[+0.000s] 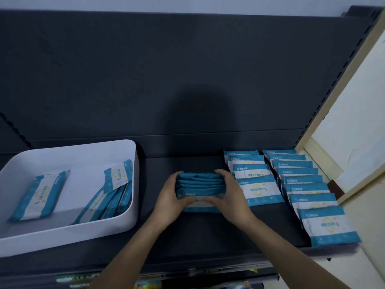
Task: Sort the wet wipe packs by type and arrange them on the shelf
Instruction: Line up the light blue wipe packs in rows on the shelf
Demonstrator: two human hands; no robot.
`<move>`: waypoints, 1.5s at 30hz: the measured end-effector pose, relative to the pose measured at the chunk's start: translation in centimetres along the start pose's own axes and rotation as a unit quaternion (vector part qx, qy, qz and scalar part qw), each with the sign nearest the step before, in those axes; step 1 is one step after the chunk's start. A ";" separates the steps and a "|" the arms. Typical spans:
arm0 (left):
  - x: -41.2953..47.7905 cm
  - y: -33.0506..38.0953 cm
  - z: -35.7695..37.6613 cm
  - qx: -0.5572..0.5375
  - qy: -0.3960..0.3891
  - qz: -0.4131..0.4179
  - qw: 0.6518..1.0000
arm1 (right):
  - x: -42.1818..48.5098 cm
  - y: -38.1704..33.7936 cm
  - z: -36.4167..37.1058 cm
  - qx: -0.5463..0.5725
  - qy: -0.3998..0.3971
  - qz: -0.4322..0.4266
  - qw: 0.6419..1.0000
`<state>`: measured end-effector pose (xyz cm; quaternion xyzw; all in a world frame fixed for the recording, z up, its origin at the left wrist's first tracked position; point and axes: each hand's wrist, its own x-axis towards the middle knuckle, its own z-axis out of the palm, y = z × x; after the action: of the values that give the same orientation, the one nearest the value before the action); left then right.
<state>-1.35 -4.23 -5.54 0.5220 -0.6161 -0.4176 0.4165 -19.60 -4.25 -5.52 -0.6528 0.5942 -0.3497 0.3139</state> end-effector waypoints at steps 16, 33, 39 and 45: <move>9.0 -0.1 1.7 -0.042 -0.001 -0.072 0.997 | 9.4 0.5 -2.6 -0.047 -0.034 0.023 0.998; 10.8 -1.1 1.6 -0.052 -0.044 -0.118 0.991 | 10.9 1.0 -3.2 -0.236 -0.177 -0.015 0.955; 10.8 -1.1 1.0 -0.050 -0.058 -0.157 0.985 | 10.1 1.0 -3.2 -0.299 -0.180 -0.055 0.936; 10.8 -1.5 2.1 -0.065 -0.009 -0.173 0.983 | 9.7 1.1 -1.4 -0.365 -0.182 -0.125 0.904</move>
<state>-4.04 -14.96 -6.72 0.5884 -0.4918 -0.5276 0.3655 -20.90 -13.98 -4.87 -0.8427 0.5266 -0.0197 0.1103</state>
